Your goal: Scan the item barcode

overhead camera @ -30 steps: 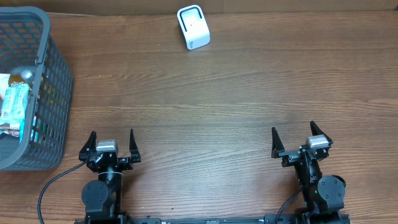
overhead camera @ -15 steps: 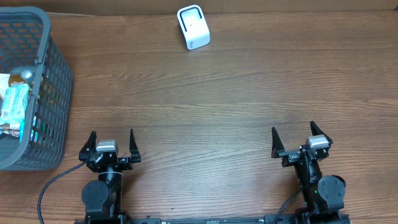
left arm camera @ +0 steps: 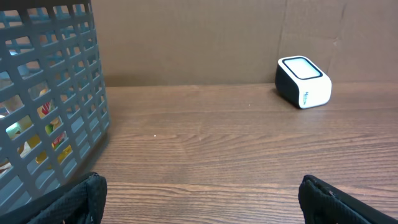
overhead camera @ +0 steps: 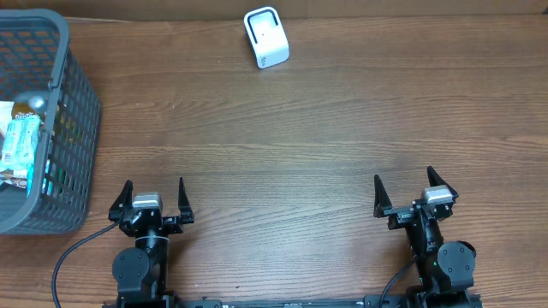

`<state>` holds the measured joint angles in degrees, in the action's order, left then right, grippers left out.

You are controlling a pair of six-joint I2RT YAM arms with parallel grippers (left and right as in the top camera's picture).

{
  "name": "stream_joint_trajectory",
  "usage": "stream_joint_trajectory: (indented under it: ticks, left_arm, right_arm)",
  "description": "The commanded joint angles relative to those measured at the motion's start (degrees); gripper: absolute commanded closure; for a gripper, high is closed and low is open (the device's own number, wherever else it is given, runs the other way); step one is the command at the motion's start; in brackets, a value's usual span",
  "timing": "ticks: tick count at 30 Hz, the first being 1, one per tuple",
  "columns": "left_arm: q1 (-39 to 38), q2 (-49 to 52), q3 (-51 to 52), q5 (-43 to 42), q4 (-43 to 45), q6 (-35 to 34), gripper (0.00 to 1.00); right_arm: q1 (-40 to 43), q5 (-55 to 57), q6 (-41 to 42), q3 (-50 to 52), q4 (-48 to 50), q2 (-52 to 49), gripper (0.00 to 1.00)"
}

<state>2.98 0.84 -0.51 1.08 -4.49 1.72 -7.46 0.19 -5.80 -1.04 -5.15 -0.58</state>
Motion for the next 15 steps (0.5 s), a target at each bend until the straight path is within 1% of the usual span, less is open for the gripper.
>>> stream_joint_trajectory:
  ticks: [1, 15]
  left_arm:
    - [-0.3, -0.5, 0.2, -0.7, 0.1, 1.1, 0.00]
    - [-0.3, -0.5, 0.2, -0.7, 0.1, 1.1, 0.01]
  right_arm:
    - [0.3, -0.3, -0.1, 0.6, 0.3, 0.4, 0.00]
    - [0.3, -0.3, -0.1, 0.6, 0.3, 0.4, 0.00]
